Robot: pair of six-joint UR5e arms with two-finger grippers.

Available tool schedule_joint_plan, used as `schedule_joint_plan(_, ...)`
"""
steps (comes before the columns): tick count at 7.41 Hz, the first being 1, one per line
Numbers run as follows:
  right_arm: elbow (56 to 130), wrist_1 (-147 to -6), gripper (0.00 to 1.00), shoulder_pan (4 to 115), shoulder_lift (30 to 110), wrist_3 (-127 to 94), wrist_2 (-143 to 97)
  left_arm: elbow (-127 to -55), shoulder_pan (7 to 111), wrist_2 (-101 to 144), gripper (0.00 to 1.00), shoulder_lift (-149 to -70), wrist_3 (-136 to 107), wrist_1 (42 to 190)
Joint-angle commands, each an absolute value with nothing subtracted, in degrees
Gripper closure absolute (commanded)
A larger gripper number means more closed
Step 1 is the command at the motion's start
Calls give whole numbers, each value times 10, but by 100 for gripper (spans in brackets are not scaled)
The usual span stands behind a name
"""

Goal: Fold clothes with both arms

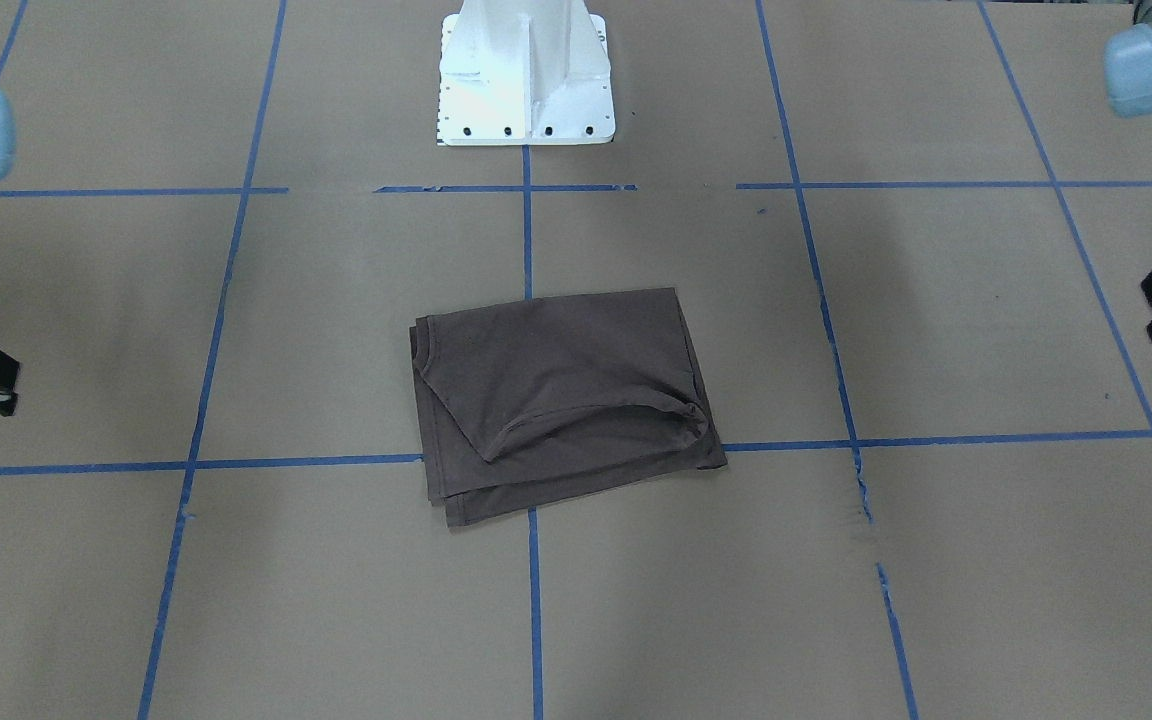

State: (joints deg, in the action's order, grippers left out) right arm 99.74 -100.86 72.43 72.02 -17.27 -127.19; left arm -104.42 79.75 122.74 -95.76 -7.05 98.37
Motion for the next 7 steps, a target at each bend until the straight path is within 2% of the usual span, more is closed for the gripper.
schedule_joint_plan(1, 1025, -1033, 0, 780, 781, -94, -1289, -1029, 837, 1253, 0, -904, -18, 996)
schedule_joint_plan(2, 1044, -1033, 0, 780, 795, -87, -1294, -1022, 838, 1248, 0, -897, -18, 1007)
schedule_joint_plan(5, 1041, -1033, 0, 812, 859, -86, -1307, -992, 855, 1254, 0, -868, -11, 990)
schedule_joint_plan(7, 1005, -1033, 0, 876, 881, -40, -1375, -968, 870, 1259, 0, -863, 85, 953)
